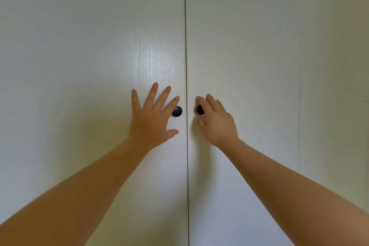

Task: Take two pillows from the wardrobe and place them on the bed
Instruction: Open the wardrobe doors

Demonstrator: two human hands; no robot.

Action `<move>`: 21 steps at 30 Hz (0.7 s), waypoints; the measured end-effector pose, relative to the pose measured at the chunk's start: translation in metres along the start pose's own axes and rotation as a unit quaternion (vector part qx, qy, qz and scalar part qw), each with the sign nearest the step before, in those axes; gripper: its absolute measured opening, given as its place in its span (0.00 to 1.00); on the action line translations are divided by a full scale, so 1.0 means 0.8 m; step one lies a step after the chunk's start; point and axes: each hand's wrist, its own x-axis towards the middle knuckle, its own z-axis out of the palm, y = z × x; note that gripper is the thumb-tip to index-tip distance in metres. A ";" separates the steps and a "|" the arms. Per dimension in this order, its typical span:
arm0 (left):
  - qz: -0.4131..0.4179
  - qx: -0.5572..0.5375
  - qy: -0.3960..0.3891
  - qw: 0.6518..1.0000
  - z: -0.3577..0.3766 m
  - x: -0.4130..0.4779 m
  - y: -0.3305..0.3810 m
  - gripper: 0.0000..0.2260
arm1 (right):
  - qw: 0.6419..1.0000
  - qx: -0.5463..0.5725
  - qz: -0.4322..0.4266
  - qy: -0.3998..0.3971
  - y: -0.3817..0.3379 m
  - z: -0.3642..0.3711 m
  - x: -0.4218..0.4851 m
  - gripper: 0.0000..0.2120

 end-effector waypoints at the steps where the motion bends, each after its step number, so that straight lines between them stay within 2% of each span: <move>1: -0.003 -0.015 -0.014 1.000 -0.003 0.001 -0.001 0.41 | 0.999 -0.010 -0.012 0.038 0.000 0.003 0.003 0.20; 4: 0.003 -0.007 0.008 1.000 -0.001 0.001 -0.001 0.41 | 0.990 -0.023 -0.039 0.132 0.003 0.013 0.010 0.11; 11: -0.007 -0.022 0.002 1.000 0.002 0.004 0.000 0.41 | 0.979 -0.032 -0.037 0.199 0.001 0.022 0.019 0.05; 13: -0.009 -0.018 -0.003 1.000 0.004 0.004 0.001 0.41 | 0.988 -0.020 -0.020 0.150 -0.005 0.018 0.022 0.05; 16: -0.009 -0.010 -0.013 1.000 0.003 0.006 0.001 0.41 | 0.994 0.080 0.032 0.073 -0.013 0.010 0.027 0.05; 21: -0.017 0.002 -0.043 0.999 0.002 0.007 0.002 0.43 | 0.984 0.153 0.074 0.049 -0.018 0.009 0.025 0.08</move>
